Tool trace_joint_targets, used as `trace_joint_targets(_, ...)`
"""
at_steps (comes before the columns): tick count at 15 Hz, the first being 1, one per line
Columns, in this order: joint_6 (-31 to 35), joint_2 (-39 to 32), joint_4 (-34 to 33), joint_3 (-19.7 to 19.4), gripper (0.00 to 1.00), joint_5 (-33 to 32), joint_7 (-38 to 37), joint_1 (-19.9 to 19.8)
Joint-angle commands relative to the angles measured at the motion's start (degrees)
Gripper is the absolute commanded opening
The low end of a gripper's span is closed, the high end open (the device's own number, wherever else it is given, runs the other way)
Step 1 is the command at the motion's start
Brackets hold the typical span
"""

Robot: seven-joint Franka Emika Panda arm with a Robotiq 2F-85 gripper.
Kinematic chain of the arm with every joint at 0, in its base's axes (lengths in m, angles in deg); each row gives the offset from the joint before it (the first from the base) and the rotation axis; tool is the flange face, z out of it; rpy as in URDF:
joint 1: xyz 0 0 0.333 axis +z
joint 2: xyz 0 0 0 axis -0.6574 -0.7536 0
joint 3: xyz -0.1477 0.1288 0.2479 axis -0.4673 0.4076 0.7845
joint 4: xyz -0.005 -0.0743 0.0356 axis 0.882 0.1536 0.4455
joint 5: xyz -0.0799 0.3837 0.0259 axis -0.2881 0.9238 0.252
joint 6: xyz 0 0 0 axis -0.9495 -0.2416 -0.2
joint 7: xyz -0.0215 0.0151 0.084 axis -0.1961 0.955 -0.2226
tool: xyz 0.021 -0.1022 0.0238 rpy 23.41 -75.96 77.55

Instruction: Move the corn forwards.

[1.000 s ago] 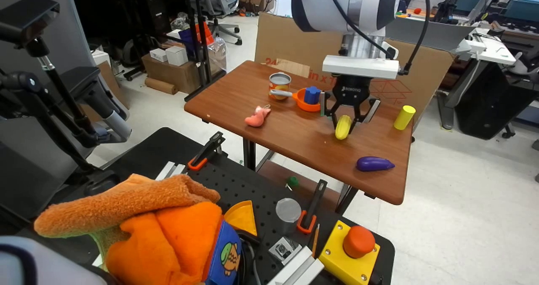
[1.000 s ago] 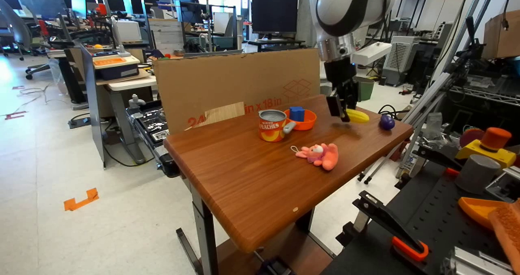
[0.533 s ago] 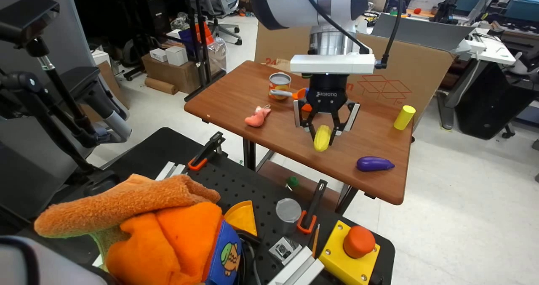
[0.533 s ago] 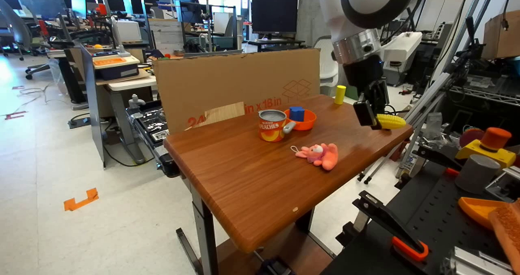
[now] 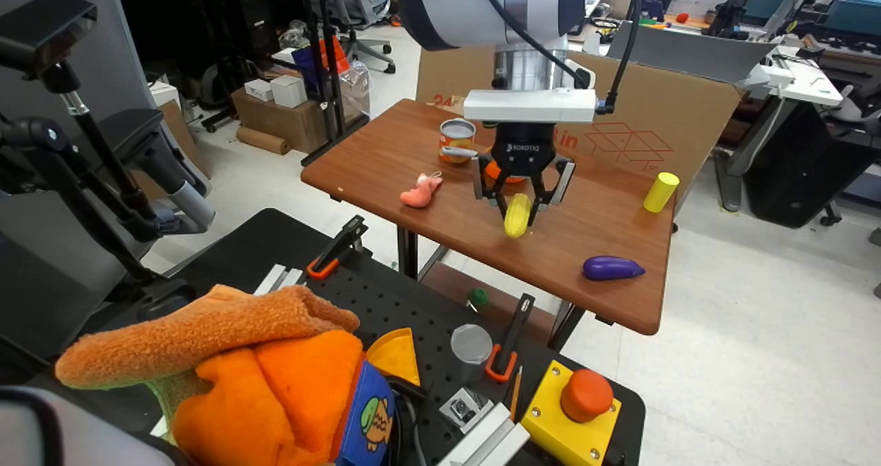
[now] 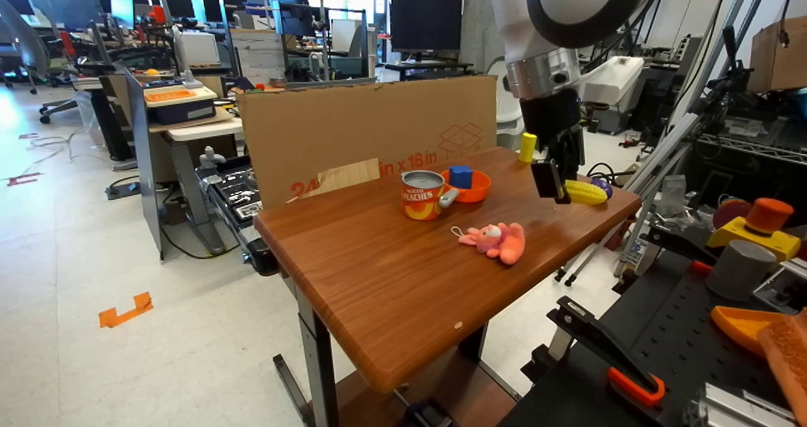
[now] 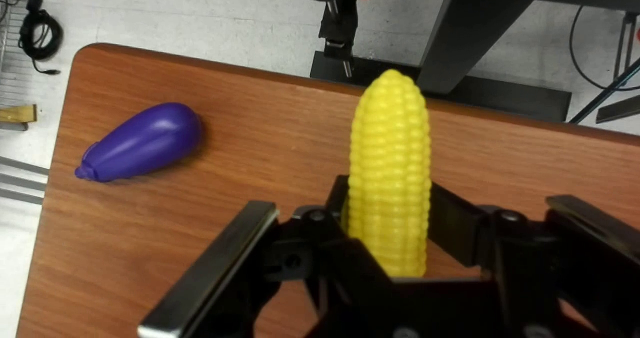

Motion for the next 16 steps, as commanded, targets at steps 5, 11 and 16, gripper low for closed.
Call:
trace_joint_targets(5, 1.73, -7.16, -4.45, -1.22, 0.11, 0.01, -3.85, -0.13)
trace_joint_targets(11, -3.25, -5.55, -4.13, -1.03, 0.90, 0.48, -2.60, 0.07)
trace_joint_targets(16, -18.53, 4.13, -0.03, 1.28, 1.00, 1.15, 3.95, -0.43)
